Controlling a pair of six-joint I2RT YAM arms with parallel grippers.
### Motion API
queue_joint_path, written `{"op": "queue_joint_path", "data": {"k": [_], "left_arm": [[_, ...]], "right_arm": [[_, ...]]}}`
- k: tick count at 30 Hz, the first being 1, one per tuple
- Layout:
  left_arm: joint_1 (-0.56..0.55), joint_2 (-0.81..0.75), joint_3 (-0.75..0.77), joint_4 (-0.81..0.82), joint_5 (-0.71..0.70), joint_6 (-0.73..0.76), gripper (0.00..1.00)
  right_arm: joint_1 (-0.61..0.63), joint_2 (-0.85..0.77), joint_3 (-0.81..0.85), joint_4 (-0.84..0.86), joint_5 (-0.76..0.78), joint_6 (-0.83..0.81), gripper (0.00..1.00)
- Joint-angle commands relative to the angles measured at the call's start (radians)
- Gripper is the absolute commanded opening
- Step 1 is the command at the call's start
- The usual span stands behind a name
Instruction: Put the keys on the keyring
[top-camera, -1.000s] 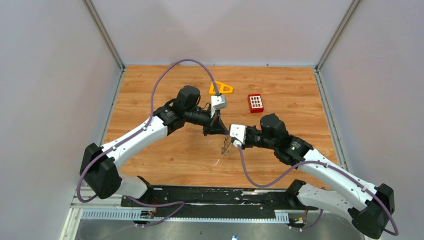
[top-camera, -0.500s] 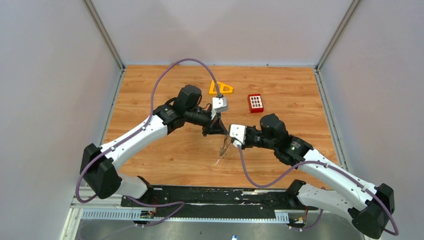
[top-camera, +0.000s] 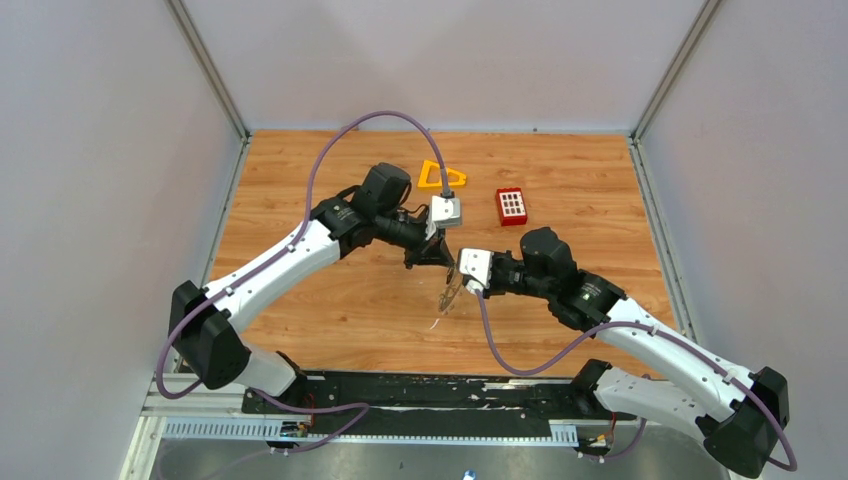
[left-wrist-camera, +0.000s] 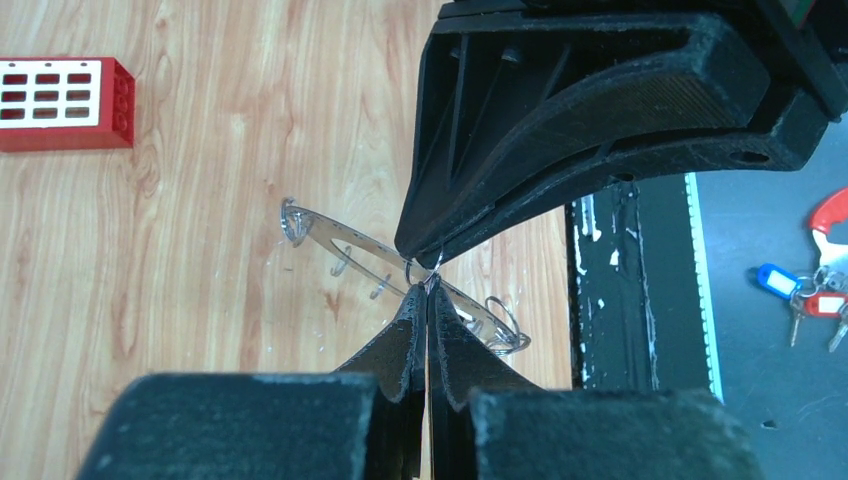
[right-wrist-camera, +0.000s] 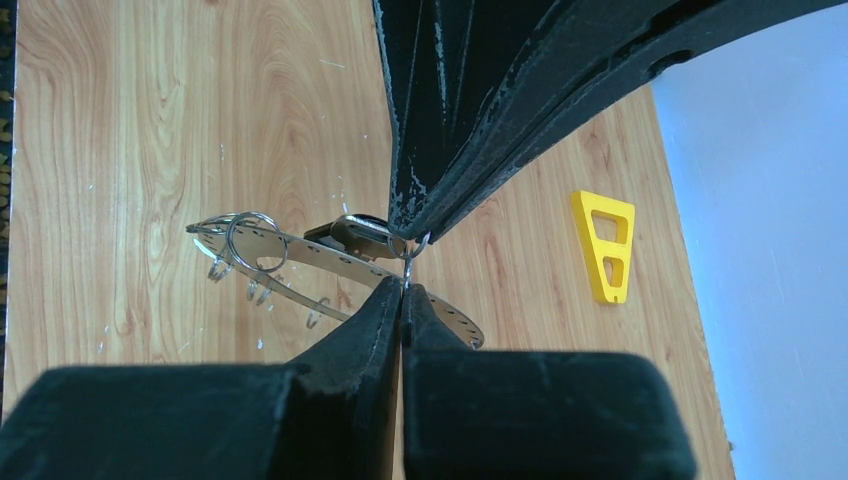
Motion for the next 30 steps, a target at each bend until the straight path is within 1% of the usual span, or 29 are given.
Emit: {"op": "queue_joint_path", "data": {"k": [1,8,14,20,24,30], "left_arm": [[0.017,0.001,0.038,-0.061,-0.063,0.160,0.00],[0.013,-0.021,0.021,-0.068,-0.078,0.265,0.00],[0.011,-0.022,0.015,-0.072,-0.085,0.298,0.00],[-0.013,-0.015,0.003,-0.025,-0.110,0.244,0.00],[-0.022,0.000,0.007,0.009,-0.161,0.161,0.00],[-0.022,0.021,0.017,0.012,-0.199,0.115,0.00]], "right_arm": [[-0.005,-0.007,0.041,-0.009,-0.042,0.011,0.00],[-0.022,-0.002,0.051,-0.013,-0.061,0.034,0.00],[-0.036,0.002,0.061,-0.013,-0.081,0.057,0.00],[-0.039,0.034,0.085,-0.019,-0.081,0.094,0.00],[-0.040,0.043,0.093,-0.019,-0.072,0.108,0.00],[-0.040,0.035,0.087,-0.015,-0.065,0.109,0.00]]}}
